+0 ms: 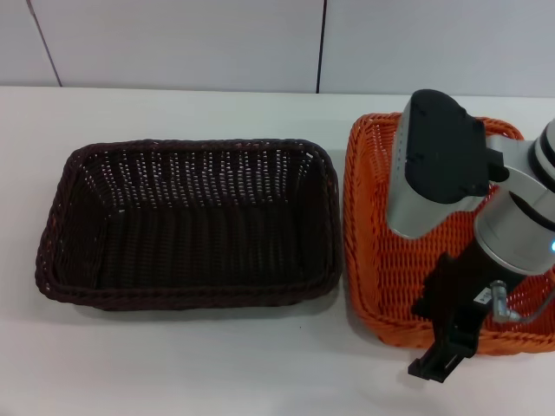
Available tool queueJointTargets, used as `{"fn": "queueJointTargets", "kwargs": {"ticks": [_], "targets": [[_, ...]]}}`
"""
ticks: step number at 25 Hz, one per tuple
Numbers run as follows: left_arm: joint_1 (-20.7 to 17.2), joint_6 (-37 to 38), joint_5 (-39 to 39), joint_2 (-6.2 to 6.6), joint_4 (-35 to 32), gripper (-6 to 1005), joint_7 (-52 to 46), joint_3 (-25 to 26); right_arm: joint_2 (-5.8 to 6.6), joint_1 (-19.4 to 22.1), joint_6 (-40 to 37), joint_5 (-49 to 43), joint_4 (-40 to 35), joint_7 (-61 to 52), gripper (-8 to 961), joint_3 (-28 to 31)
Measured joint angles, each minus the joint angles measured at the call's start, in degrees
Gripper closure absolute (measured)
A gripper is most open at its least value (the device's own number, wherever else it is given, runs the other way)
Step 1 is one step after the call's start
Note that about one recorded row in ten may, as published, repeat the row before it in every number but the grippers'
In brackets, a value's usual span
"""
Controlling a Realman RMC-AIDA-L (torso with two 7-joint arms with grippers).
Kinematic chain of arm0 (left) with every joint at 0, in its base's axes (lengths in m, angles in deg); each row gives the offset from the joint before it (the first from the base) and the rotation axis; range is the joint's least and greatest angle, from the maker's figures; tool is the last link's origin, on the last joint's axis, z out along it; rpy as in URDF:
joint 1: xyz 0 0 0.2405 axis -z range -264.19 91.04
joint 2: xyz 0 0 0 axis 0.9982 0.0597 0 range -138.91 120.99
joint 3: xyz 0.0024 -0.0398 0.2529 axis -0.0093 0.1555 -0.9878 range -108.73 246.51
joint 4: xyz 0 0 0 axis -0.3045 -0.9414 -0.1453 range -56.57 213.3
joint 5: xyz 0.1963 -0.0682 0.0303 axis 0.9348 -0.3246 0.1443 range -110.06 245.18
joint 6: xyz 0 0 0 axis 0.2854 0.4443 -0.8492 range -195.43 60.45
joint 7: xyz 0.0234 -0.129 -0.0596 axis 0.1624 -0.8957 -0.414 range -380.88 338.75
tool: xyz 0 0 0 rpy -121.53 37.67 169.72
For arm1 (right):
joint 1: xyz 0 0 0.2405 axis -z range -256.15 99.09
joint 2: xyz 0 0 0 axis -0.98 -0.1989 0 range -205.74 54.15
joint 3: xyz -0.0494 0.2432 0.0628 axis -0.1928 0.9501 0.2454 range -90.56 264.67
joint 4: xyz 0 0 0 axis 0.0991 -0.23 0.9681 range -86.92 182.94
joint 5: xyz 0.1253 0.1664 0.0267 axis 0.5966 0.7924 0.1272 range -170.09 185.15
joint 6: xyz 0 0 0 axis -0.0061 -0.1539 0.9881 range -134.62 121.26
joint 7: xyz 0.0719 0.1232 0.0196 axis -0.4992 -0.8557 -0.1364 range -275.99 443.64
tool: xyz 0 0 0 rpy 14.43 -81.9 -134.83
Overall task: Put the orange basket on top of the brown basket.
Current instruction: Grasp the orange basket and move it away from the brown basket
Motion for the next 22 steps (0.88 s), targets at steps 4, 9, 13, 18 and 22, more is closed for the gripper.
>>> {"fn": "queueJointTargets", "kwargs": {"ticks": [4,9,13,18,22], "targets": [[-0.08,-0.01,0.0,-0.03,0.18,392,0.0,0.0,-0.06,0.38,-0.01,0.02,-0.45,-0.03,275,0.63],[-0.17,-0.19,-0.02,-0.1,0.22,393,0.0,0.0,-0.16,0.19,-0.28,-1.83,-1.46,-0.09,281,1.51],[-0.17,-0.51,-0.09,-0.29,0.32,394,0.0,0.0,-0.29,0.03,-0.43,-3.76,-1.49,-0.09,287,1.85],[-0.18,-0.68,-0.12,-0.46,0.41,395,0.0,0.0,-0.49,-0.34,-0.68,-4.19,-2.08,0.3,524,2.02],[-0.27,-0.75,-0.29,-0.46,0.45,396,-0.05,0.0,-0.98,-0.41,-0.97,-4.23,-2.24,0.58,687,1.67]]}}
